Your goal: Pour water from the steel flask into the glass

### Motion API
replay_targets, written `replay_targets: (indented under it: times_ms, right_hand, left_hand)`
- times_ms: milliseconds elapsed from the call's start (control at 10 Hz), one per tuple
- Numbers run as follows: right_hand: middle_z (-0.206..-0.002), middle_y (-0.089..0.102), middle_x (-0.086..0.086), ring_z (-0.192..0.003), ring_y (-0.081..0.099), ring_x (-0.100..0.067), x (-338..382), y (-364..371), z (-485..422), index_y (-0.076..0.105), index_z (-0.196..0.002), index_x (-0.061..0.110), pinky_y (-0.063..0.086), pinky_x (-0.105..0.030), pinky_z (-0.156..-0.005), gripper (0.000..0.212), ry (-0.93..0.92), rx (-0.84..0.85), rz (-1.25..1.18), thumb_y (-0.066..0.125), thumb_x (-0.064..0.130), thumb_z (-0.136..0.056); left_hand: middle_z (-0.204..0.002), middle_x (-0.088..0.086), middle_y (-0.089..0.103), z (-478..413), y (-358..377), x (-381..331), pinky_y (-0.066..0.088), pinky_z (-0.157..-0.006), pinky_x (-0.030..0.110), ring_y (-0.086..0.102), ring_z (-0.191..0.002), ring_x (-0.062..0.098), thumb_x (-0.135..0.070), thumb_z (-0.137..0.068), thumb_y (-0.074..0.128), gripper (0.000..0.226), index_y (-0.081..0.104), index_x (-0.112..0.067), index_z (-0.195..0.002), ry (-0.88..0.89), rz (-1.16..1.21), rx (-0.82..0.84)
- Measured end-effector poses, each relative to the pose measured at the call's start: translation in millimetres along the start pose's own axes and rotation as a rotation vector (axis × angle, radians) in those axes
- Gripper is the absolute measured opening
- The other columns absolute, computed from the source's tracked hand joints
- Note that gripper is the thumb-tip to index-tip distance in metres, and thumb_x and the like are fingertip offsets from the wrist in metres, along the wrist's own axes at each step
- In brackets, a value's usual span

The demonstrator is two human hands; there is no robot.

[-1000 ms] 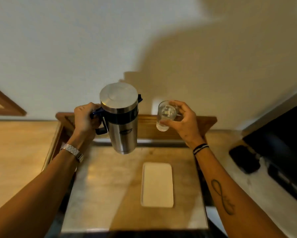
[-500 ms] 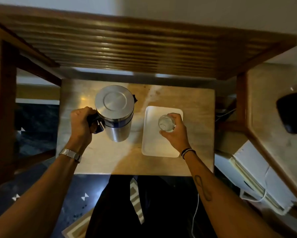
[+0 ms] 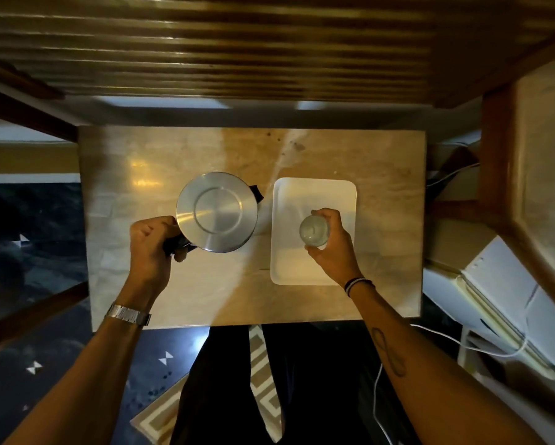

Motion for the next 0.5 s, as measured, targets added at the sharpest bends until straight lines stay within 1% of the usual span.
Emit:
replay_targets:
  times_ms: [100, 200, 300, 400, 500]
  right_hand:
    - [-0.148, 0.063, -0.005, -0.134, 0.061, -0.026, -1, 1, 5, 0.048, -0.151, 0.016, 0.052, -0.035, -0.109, 0.083, 0.023, 0.001, 0.045, 0.092, 0.001, -0.082]
    - [-0.154, 0.061, -0.01, -0.142, 0.06, -0.035, -1, 0, 12, 0.047, -0.153, 0.016, 0.054, -0.049, -0.117, 0.085, 0.046, 0.005, 0.091, 0.093, 0.003, -0.082]
    - [-0.166, 0.051, -0.008, -0.152, 0.051, -0.032, 10, -3, 17, 0.04, -0.162, 0.017, 0.044, -0.041, -0.124, 0.097, 0.054, 0.038, 0.073, 0.095, 0.01, -0.083]
    - [-0.178, 0.035, -0.007, -0.163, 0.036, -0.029, 40, -10, 32, 0.027, -0.172, 0.019, 0.04, -0.047, -0.128, 0.108, 0.029, 0.033, 0.07, 0.093, 0.035, -0.088]
    - [-0.181, 0.031, -0.009, -0.168, 0.028, -0.032, 63, -23, 43, 0.024, -0.174, 0.019, 0.038, -0.057, -0.131, 0.106, -0.03, -0.001, 0.179, 0.084, 0.051, -0.092]
  left_hand:
    - [-0.048, 0.02, 0.046, 11, -3, 3, 0.031, -0.043, 0.026, 0.045, -0.039, 0.017, -0.012, -0.078, 0.054, 0.032, 0.051, 0.011, -0.055, 0.024, -0.03, 0.043]
    - [-0.05, 0.018, 0.049, 27, -16, 8, 0.03, -0.045, 0.037, 0.049, -0.045, 0.014, -0.018, -0.082, 0.053, 0.035, 0.061, 0.004, -0.057, 0.027, -0.083, 0.027]
    - [-0.052, 0.002, 0.058, 36, -25, 9, 0.037, -0.052, 0.032, 0.051, -0.052, 0.01, -0.021, -0.088, 0.051, 0.037, 0.07, -0.023, -0.057, 0.045, -0.154, 0.037]
    - [-0.078, 0.013, 0.065, 52, -26, -5, 0.048, -0.067, 0.026, 0.058, -0.067, 0.009, -0.023, -0.091, 0.055, 0.027, 0.07, -0.029, -0.069, 0.078, -0.229, 0.023]
    - [-0.109, 0.024, 0.067, 60, -27, -24, 0.055, -0.082, 0.033, 0.069, -0.093, 0.016, -0.024, -0.089, 0.06, 0.014, 0.072, -0.018, -0.094, 0.089, -0.318, -0.012]
Point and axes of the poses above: each hand's wrist, its own z-axis away from the middle knuckle, its own y-axis out of the palm, x = y × z, the point moved 4 cm from there along -z, towards the middle knuckle
